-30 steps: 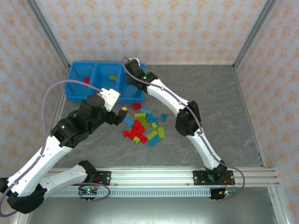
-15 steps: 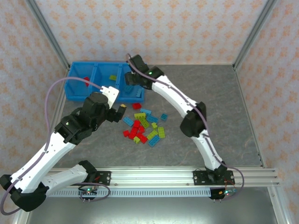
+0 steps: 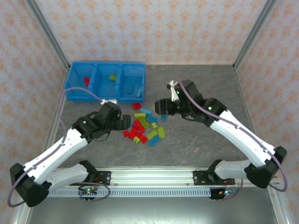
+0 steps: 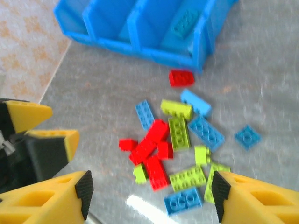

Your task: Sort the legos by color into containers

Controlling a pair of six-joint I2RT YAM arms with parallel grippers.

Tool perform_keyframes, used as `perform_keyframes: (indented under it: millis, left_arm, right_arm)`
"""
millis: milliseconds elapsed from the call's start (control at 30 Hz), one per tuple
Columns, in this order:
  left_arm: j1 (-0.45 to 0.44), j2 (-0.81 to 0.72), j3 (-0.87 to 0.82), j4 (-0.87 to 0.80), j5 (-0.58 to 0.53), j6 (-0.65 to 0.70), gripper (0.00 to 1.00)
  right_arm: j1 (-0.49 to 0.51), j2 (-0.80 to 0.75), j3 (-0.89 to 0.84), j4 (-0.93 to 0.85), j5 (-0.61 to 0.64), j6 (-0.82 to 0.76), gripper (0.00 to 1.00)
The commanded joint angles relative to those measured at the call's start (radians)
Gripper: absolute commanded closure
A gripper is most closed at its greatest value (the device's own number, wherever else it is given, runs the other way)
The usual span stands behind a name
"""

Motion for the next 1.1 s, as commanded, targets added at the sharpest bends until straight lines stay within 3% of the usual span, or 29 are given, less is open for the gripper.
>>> perform_keyframes:
  millis: [0,133,300,567,867,1067]
  left_arm:
    - [0.003,0.066,-0.054,0.027,0.054,-0.124,0.0]
    - [0.002,0.174,-0.101,0.102,0.041,-0.193,0.03]
    - [0.002,0.292,-0.092,0.155,0.008,-0.291,0.18]
    - [0.014,0.409,-0.114,0.258,0.024,-0.327,0.2]
    - [0.017,0.457,-0.154,0.296,0.04,-0.327,0.42]
    - [0.018,0.433,-0.195,0.316,0.055,-0.336,0.66]
  right_arm:
    - [0.003,-0.079,-0.101,0.057,-0.011,0.086,0.3]
    - [0.003,-0.103,-0.149,0.048,0.008,0.115,0.29]
    - [0.003,-0.072,-0.142,0.026,0.02,0.126,0.29]
    - [0.003,-0.055,-0.141,0.025,0.026,0.141,0.29]
    - [0.003,-0.053,-0.146,0.024,0.024,0.166,0.29]
    - [0.004,-0.043,-0.146,0.041,0.002,0.17,0.29]
